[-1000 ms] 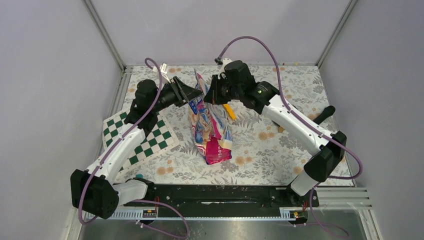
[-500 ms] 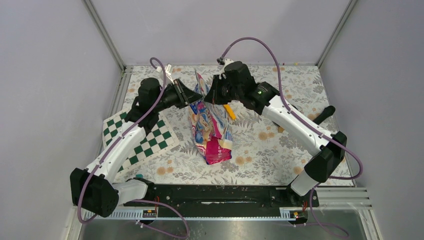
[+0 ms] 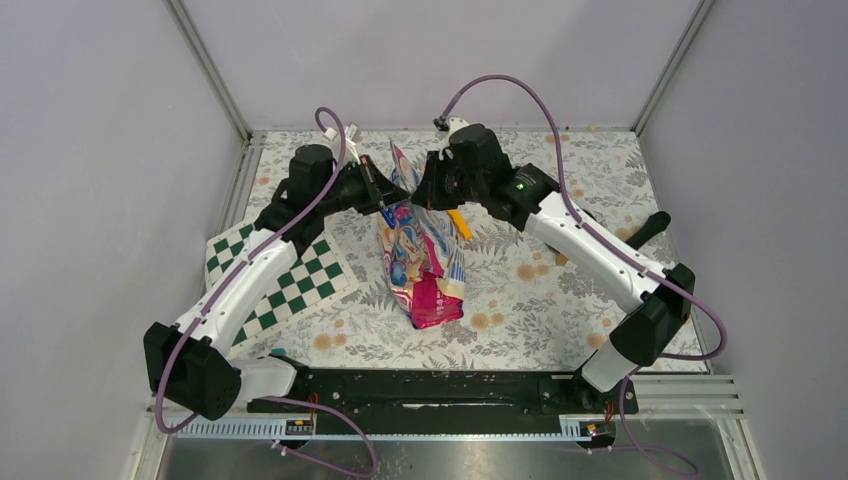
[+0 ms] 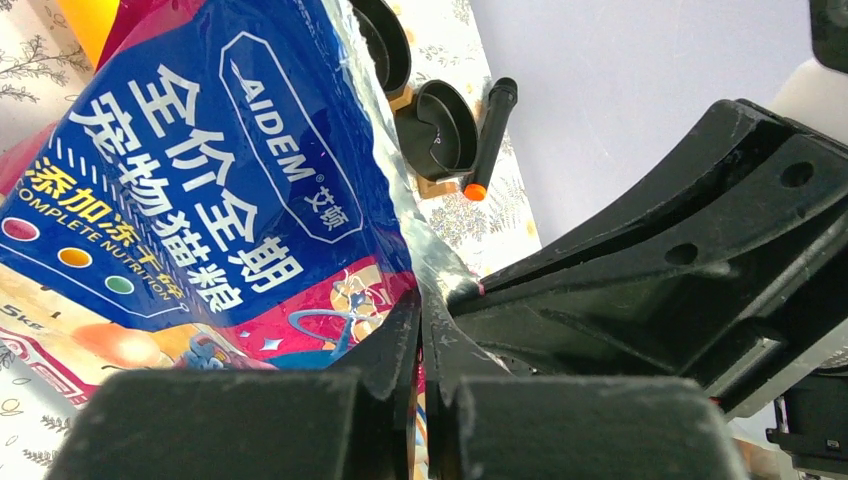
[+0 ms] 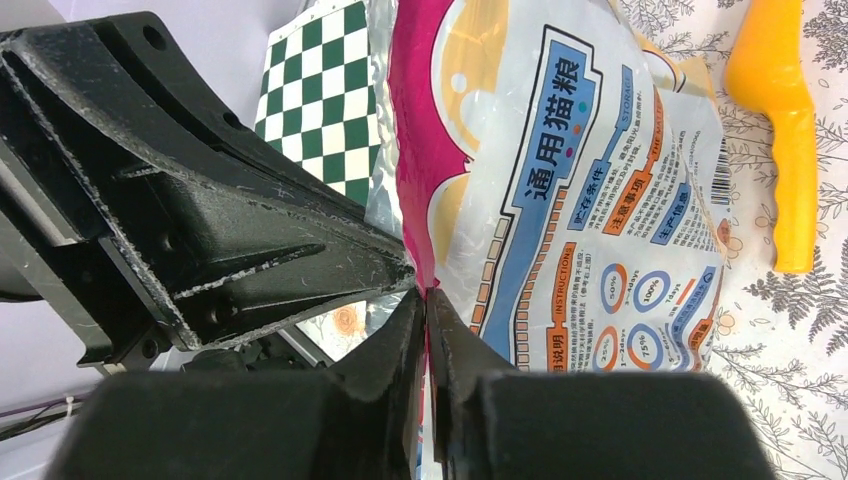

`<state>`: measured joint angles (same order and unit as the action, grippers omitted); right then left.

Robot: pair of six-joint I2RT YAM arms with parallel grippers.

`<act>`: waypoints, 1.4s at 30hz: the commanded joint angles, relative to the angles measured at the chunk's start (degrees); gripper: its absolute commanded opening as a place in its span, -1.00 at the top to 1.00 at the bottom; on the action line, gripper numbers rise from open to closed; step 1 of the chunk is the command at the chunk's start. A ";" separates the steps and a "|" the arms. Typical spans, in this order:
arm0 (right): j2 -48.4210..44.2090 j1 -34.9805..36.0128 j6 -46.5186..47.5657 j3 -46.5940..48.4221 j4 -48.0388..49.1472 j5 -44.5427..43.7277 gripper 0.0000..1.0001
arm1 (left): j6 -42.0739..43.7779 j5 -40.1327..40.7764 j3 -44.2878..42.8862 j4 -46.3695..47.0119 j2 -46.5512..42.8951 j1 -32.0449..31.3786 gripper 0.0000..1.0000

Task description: Serve the pet food

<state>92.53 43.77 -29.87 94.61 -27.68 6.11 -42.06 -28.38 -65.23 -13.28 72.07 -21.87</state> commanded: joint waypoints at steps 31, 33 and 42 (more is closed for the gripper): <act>-0.98 3.78 11.30 9.84 -12.71 -32.22 1.00 | 7.85 13.44 -4.22 -9.62 -0.98 -0.36 1.00; -0.65 3.76 11.47 10.13 -13.02 -32.63 1.00 | 8.25 13.93 -4.21 -9.98 -0.88 -0.33 1.00; 0.33 3.78 12.54 10.06 -14.67 -33.48 1.00 | 8.92 14.28 -3.24 -10.10 -0.28 -0.36 1.00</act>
<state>94.08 49.63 -21.21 101.45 -36.84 -16.10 -36.95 -21.47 -68.55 -17.47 72.69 -24.01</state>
